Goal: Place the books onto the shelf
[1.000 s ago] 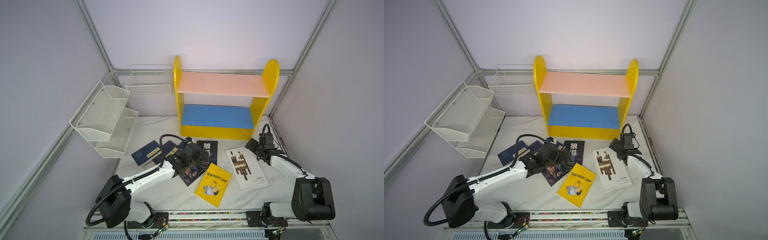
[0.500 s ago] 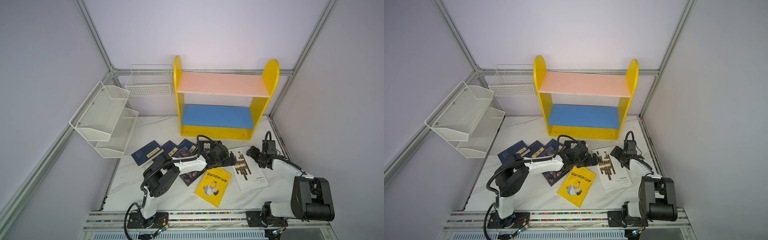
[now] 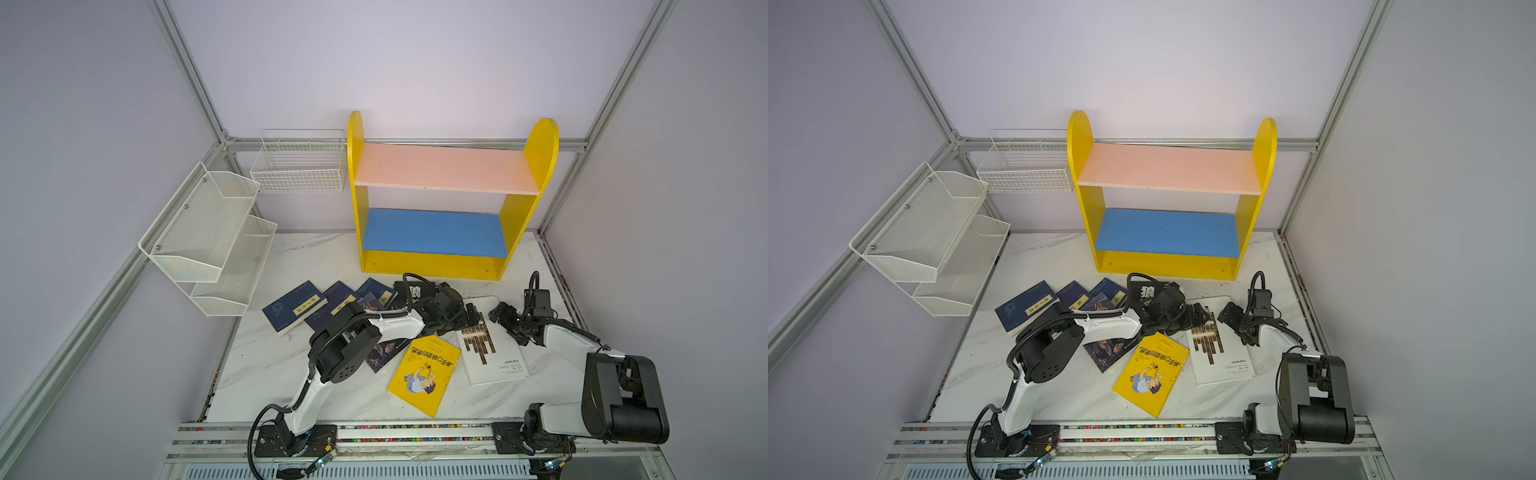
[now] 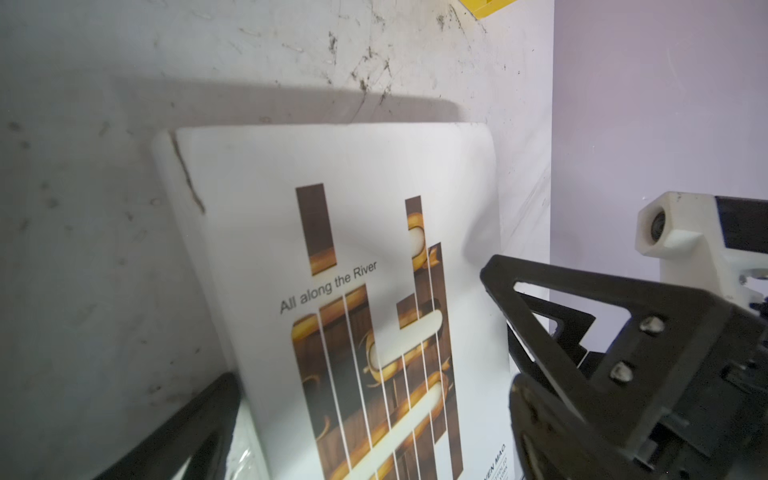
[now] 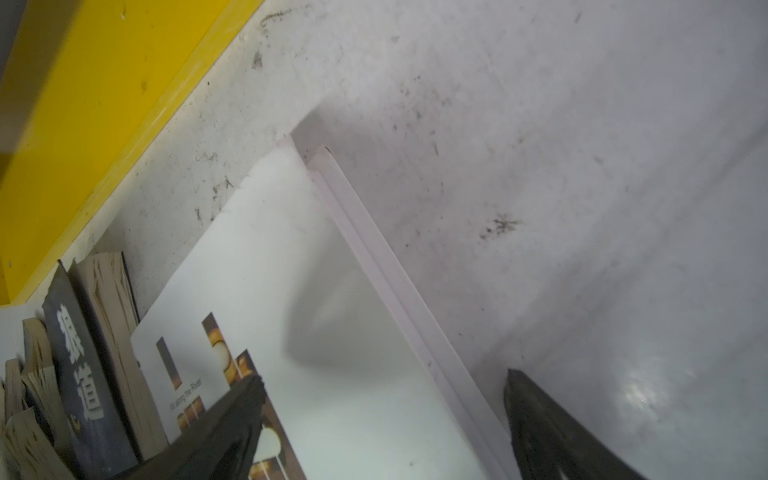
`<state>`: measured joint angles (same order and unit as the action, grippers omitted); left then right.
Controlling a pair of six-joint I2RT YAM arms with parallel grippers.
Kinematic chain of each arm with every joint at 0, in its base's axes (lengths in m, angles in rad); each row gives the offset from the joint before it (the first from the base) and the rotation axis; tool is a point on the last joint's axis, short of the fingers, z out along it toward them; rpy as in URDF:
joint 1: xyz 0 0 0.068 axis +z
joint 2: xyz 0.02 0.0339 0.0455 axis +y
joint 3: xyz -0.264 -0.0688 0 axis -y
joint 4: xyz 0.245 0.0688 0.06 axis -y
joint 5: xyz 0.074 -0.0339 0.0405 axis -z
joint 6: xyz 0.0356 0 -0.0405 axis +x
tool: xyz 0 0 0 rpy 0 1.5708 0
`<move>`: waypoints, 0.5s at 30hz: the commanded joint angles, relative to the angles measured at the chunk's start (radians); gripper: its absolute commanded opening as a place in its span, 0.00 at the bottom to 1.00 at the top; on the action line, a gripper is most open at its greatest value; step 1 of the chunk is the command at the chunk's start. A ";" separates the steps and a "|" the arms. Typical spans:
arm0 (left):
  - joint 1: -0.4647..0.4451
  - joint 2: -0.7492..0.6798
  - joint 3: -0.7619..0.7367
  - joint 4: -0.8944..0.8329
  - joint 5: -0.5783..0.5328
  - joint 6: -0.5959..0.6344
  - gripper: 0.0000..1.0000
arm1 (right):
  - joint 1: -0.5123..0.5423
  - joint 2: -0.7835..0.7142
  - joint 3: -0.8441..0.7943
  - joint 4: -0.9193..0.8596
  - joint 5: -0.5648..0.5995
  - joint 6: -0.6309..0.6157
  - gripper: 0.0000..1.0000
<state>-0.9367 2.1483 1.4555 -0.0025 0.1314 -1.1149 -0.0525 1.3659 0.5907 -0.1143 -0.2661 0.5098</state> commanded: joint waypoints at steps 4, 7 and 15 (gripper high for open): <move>-0.007 0.024 0.186 0.125 0.139 0.027 0.99 | 0.003 -0.034 0.059 0.011 -0.159 0.007 0.89; -0.006 0.012 0.207 0.145 0.150 0.038 0.99 | 0.004 -0.045 0.085 0.010 -0.228 0.012 0.88; 0.002 -0.098 0.157 0.230 0.132 0.044 0.99 | 0.006 -0.037 0.042 0.095 -0.327 0.097 0.83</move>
<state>-0.9092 2.1841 1.5269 -0.0040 0.1589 -1.0878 -0.0723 1.3285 0.6624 -0.0399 -0.4278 0.5377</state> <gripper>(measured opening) 0.992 0.835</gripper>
